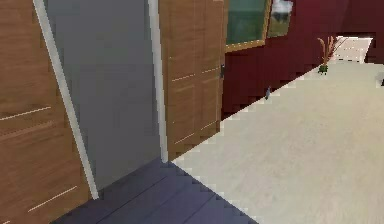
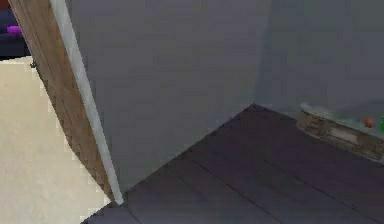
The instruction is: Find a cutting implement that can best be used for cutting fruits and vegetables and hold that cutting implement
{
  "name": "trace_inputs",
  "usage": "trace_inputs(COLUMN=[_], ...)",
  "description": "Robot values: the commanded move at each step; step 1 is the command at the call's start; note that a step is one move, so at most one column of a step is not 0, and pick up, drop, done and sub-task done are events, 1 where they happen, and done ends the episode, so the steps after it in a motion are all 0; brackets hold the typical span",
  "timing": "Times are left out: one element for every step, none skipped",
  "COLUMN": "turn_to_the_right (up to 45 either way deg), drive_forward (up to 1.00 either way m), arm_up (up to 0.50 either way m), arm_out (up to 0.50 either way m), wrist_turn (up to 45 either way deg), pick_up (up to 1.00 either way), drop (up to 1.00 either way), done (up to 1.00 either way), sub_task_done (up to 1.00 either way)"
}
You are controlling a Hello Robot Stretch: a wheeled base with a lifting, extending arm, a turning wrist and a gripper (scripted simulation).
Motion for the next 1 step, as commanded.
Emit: trace_inputs(turn_to_the_right=[0.0], drive_forward=[0.2], arm_up=[0.0], arm_out=[0.0], wrist_turn=[0.0], pick_up=[0.0], drop=[0.0], done=[0.0], sub_task_done=[0.0])
